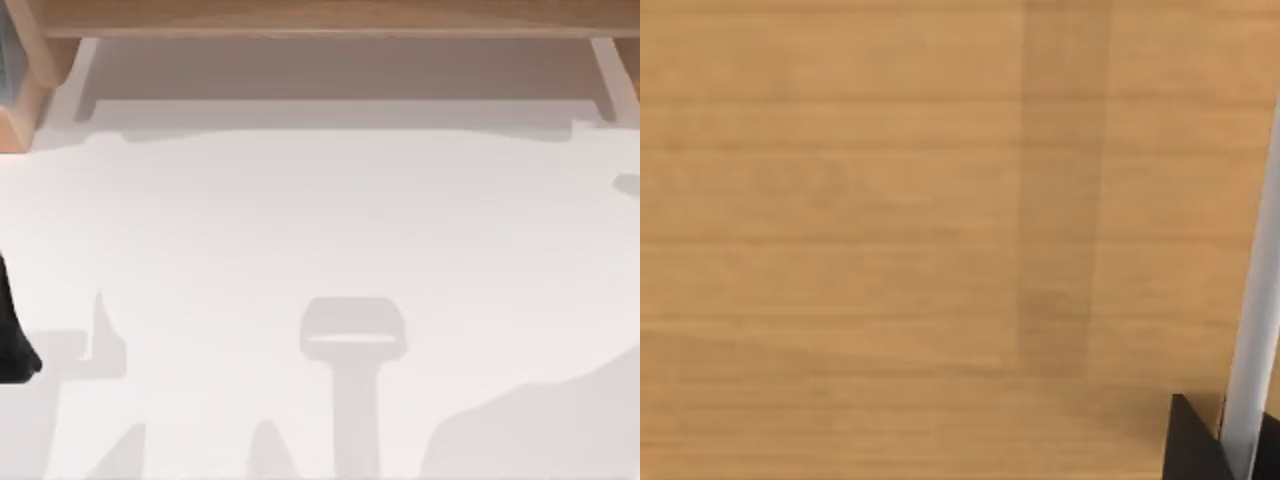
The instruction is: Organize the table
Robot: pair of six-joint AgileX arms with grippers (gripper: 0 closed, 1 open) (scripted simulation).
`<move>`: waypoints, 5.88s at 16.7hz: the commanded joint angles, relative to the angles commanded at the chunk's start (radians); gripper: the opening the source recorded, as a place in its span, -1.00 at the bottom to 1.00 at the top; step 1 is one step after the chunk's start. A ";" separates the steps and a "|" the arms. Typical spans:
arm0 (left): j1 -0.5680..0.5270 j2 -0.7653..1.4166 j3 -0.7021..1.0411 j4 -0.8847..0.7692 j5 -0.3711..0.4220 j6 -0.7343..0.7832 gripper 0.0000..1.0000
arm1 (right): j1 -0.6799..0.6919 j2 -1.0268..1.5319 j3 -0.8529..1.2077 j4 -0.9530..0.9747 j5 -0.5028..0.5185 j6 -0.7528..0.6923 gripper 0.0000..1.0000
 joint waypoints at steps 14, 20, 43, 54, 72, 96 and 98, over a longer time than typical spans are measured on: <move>0.000 0.000 0.000 0.000 0.000 0.000 1.00 | 0.000 0.000 0.000 0.000 0.000 0.000 1.00; 0.000 0.000 0.000 0.000 0.000 0.000 1.00 | -0.007 0.012 -0.031 -0.011 0.001 0.004 1.00; 0.000 0.000 0.000 0.000 0.000 0.000 1.00 | 0.381 -2.040 -1.025 -0.966 0.347 1.343 1.00; 0.000 0.000 0.000 0.000 0.000 0.000 1.00 | 0.436 -2.372 -1.255 -1.114 0.386 1.551 1.00; -0.333 1.144 1.217 -0.073 -0.307 0.004 1.00 | 0.436 -2.372 -1.255 -1.114 0.386 1.551 1.00; -0.570 2.099 2.278 -0.157 -0.528 0.010 1.00 | 0.436 -2.372 -1.255 -1.114 0.386 1.551 1.00; -0.564 2.130 2.328 -0.176 -0.522 0.009 1.00 | 0.436 -2.372 -1.255 -1.114 0.386 1.551 1.00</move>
